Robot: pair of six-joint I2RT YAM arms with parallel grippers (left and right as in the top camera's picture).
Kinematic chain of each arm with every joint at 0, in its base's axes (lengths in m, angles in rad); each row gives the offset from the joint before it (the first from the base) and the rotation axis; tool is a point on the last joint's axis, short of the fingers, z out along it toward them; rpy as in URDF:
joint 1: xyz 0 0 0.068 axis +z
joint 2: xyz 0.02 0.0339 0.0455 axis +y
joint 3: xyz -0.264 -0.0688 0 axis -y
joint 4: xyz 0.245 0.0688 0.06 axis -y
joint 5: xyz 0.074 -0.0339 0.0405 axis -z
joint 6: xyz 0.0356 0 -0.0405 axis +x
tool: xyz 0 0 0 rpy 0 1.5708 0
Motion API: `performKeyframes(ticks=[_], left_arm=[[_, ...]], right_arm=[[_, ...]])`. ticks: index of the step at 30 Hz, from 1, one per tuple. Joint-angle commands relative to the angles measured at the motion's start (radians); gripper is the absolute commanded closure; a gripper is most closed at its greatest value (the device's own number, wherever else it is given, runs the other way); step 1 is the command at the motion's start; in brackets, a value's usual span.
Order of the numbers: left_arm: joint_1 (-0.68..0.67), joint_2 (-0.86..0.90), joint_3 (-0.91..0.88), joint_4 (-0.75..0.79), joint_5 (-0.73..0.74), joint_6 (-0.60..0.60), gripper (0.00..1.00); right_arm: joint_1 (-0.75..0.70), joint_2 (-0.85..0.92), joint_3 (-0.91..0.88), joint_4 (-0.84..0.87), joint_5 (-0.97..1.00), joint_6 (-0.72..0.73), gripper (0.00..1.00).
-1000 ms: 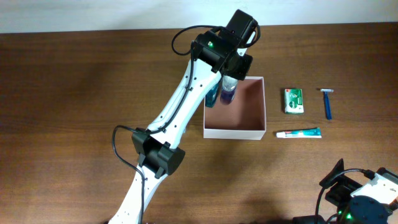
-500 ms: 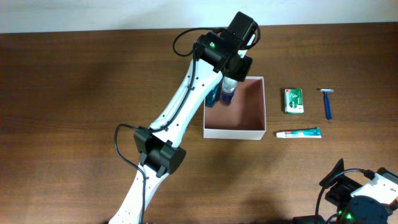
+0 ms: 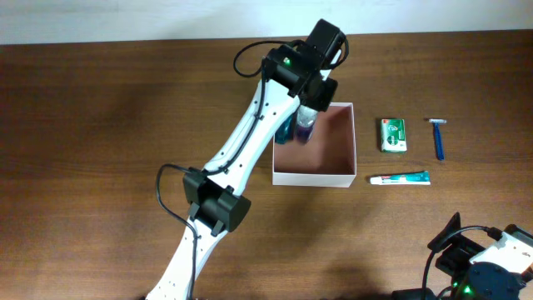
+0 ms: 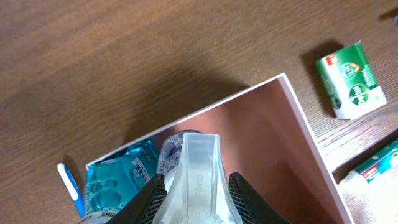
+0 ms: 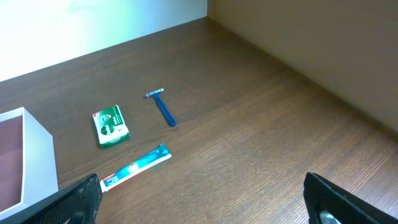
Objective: Pack container
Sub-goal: 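Lower the pump bottle into the box beside the Listerine bottle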
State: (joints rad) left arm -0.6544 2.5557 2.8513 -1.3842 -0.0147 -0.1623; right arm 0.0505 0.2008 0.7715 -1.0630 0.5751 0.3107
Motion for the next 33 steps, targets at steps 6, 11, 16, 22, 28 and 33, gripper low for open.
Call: performKeyframes(ticks=[6, 11, 16, 22, 28, 33], left_arm=[[-0.006, 0.003, 0.01, 0.006, -0.007, -0.013, 0.66], [-0.006, 0.003, 0.01, 0.007, -0.008, -0.013, 0.66], [-0.004, 0.003, 0.01, 0.007, -0.008, -0.013, 0.66], [-0.003, 0.003, 0.01, 0.007, -0.008, -0.013, 0.65], [-0.003, 0.003, 0.01, 0.007, -0.008, -0.012, 0.43], [-0.003, 0.003, 0.01, 0.007, -0.012, -0.004, 0.42]], right_arm=[[0.007, -0.008, 0.012, 0.003, 0.001, 0.005, 0.01], [0.007, -0.008, 0.012, 0.003, 0.001, 0.005, 0.01], [0.007, -0.008, 0.012, 0.003, 0.001, 0.005, 0.01], [0.007, -0.008, 0.012, 0.003, 0.001, 0.005, 0.01], [0.007, -0.008, 0.012, 0.003, 0.001, 0.005, 0.01], [0.007, -0.008, 0.012, 0.003, 0.001, 0.005, 0.01]])
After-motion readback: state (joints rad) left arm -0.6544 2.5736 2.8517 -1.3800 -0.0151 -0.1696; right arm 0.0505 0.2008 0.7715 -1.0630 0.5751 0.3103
